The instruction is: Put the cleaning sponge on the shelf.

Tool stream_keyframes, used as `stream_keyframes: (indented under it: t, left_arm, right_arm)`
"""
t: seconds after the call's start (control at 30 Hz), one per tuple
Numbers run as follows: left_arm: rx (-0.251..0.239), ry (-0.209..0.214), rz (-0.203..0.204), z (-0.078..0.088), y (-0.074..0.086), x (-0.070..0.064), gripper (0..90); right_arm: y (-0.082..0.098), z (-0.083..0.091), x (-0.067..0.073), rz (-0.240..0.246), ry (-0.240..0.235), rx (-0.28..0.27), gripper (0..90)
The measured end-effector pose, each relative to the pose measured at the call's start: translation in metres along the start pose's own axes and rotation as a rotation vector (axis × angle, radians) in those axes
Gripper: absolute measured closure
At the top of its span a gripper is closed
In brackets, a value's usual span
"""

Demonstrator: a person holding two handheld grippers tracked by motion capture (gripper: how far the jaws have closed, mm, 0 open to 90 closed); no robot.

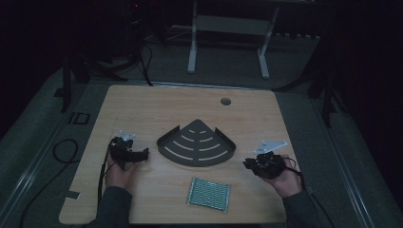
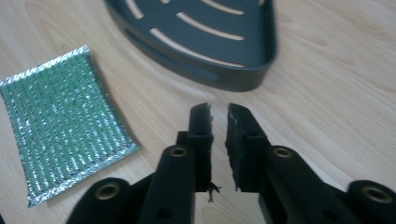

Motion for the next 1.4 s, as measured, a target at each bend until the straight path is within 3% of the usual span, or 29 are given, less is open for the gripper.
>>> stream_keyframes:
  t: [0.27,0.4,0.7,1.13,1.4]
  left_arm:
    - [0.000,0.001,0.000,0.000,0.000,0.000,1.8]
    - [0.000,0.001,0.000,0.000,0.000,0.000,1.7]
    - [-0.001,0.001,0.000,0.000,0.000,0.000,1.8]
    - [0.000,0.000,-0.001,0.000,0.000,0.000,1.8]
    - [0.000,0.001,0.000,0.000,0.000,0.000,1.7]
  right_arm:
    - [-0.005,-0.016,0.022,0.077,-0.049,0.036,89.2]
    - [-0.007,-0.020,0.029,0.108,-0.064,0.045,89.8]
    - [-0.015,-0.038,0.061,0.197,-0.126,0.073,90.0]
    - [-0.012,-0.056,0.093,0.267,-0.188,0.104,90.0]
    - [-0.008,-0.062,0.097,0.287,-0.184,0.134,90.0]
Point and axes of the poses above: each handheld gripper's, and its own axes: z roughly backward along the jaws, y roughly out of its underside, x roughly to its left, the point moved 3 cm from there along -z, roughly forward along the jaws, and after that the axes turned 8 degrees about y, right-handed, at the moved point
